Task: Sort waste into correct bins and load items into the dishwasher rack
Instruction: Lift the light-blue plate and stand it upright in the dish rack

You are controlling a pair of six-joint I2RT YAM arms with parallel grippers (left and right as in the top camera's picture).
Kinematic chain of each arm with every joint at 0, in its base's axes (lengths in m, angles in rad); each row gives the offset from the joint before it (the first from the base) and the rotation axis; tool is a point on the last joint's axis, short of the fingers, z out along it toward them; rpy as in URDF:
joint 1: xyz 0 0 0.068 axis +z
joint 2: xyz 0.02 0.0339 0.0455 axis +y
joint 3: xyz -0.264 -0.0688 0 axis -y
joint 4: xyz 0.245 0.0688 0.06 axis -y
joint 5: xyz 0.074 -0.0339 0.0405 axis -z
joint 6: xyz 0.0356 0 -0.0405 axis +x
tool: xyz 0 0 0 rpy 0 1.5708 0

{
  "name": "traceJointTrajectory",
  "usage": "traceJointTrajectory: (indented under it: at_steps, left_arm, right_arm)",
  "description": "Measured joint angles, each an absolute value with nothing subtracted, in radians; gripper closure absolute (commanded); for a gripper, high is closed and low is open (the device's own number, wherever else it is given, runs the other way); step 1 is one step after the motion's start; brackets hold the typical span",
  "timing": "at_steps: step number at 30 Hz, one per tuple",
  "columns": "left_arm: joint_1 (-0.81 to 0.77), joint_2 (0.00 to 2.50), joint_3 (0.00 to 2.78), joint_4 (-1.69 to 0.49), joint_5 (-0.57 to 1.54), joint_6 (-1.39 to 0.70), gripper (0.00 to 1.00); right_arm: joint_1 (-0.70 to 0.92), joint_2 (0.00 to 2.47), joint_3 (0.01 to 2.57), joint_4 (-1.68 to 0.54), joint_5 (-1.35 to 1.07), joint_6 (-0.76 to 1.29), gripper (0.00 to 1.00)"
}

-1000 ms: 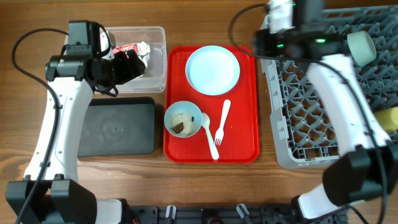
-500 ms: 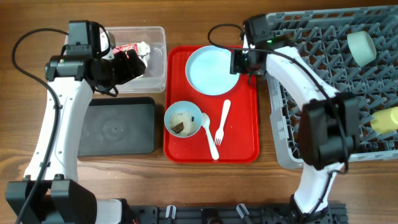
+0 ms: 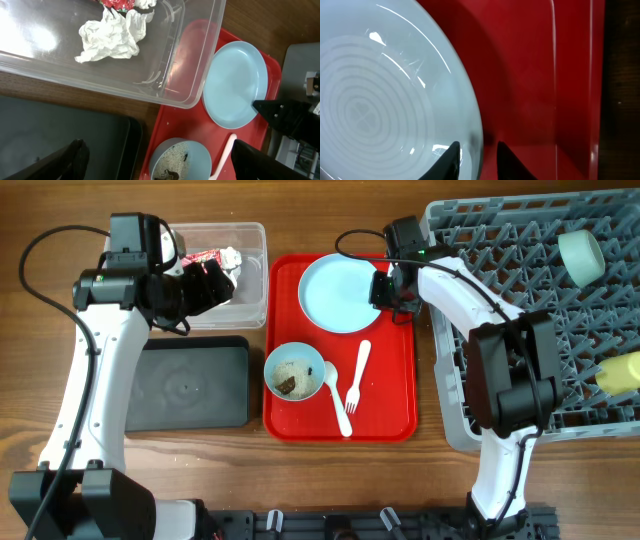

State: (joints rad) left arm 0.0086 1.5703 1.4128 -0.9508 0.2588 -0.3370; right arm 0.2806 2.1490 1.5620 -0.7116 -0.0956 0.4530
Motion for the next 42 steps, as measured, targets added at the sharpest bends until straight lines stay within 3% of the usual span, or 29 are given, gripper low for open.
traceJointTrajectory:
  at_steps: [6, 13, 28, 34, 42]
  left_arm:
    - [0.009, 1.57, 1.413, -0.951, 0.259, -0.337, 0.08]
    - [0.009, 1.57, 1.413, -0.951, 0.259, -0.337, 0.08]
    - [0.009, 1.57, 1.413, -0.951, 0.259, -0.337, 0.08]
    - [0.009, 1.57, 1.413, -0.951, 0.259, -0.337, 0.08]
    - [0.009, 1.57, 1.413, -0.951, 0.259, -0.337, 0.08]
  right_arm:
    - [0.281, 2.149, 1.562, -0.719, -0.096, 0.479, 0.83]
    - [0.281, 2.149, 1.562, -0.731, -0.096, 0.494, 0.95]
    - [0.281, 2.149, 1.554, -0.713, -0.097, 0.548, 0.96]
    - [0.263, 2.101, 1.56, -0.717, -0.087, 0.44, 0.96]
    - [0.175, 1.792, 1.597, -0.626, 0.033, 0.176, 0.96]
